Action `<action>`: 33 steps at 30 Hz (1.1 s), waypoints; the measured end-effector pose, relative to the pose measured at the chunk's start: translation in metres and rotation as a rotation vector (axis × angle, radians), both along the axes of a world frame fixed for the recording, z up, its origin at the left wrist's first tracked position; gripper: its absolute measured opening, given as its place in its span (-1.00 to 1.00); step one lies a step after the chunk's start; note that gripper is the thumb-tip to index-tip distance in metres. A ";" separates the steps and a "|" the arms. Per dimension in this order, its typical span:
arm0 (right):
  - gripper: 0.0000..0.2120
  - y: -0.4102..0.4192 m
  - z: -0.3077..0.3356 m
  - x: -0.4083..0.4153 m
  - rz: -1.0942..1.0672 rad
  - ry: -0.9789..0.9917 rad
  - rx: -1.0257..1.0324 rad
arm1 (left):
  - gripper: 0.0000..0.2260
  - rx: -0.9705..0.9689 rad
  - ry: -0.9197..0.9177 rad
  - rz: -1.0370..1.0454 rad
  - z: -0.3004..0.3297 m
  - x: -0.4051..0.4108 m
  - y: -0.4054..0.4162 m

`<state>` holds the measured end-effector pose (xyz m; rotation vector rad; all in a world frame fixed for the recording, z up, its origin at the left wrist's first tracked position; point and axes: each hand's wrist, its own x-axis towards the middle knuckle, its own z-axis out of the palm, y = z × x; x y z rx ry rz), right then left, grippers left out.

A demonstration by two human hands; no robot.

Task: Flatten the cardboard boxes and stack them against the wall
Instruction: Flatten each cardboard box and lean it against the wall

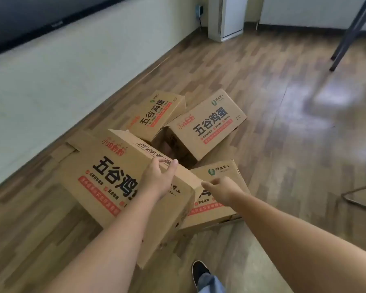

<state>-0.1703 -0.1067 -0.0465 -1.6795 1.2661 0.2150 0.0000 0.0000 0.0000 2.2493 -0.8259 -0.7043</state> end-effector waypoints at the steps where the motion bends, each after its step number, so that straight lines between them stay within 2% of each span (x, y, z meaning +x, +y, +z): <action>1: -0.51 -0.009 -0.016 0.011 -0.013 0.013 0.038 | -0.46 0.030 0.008 0.008 -0.016 0.011 -0.013; 6: -0.48 -0.069 -0.132 0.071 -0.128 0.064 0.143 | -0.40 0.205 0.002 0.148 -0.123 0.067 -0.076; 10: -0.39 -0.099 -0.195 0.102 -0.236 0.073 0.174 | -0.34 0.368 -0.152 0.290 -0.181 0.087 -0.101; 13: -0.26 -0.118 -0.238 0.130 -0.128 0.081 0.125 | -0.30 0.454 -0.187 0.375 -0.226 0.093 -0.119; 16: -0.23 -0.131 -0.256 0.155 -0.073 0.040 0.229 | -0.27 0.506 -0.276 0.408 -0.253 0.086 -0.131; 19: -0.17 -0.144 -0.268 0.170 0.031 0.057 0.329 | -0.25 0.476 -0.341 0.474 -0.268 0.080 -0.138; 22: -0.18 -0.164 -0.263 0.172 0.113 0.020 0.253 | -0.23 0.451 -0.388 0.515 -0.273 0.079 -0.130; 24: -0.37 -0.183 -0.248 0.174 0.145 -0.039 0.262 | -0.23 0.424 -0.382 0.528 -0.272 0.081 -0.125; 26: -0.57 -0.202 -0.226 0.180 0.205 -0.103 0.366 | -0.22 0.400 -0.345 0.525 -0.269 0.085 -0.121; 28: -0.64 -0.217 -0.196 0.190 0.304 -0.175 0.410 | -0.22 0.369 -0.298 0.518 -0.258 0.090 -0.122; 31: -0.92 -0.222 -0.132 0.206 0.491 -0.319 0.197 | -0.27 0.265 -0.227 0.521 -0.227 0.102 -0.130; 32: -0.96 -0.221 -0.108 0.210 0.530 -0.358 0.110 | -0.30 0.207 -0.220 0.542 -0.215 0.106 -0.136; 33: -0.89 -0.220 -0.081 0.212 0.579 -0.398 0.018 | -0.33 0.145 -0.211 0.569 -0.200 0.109 -0.141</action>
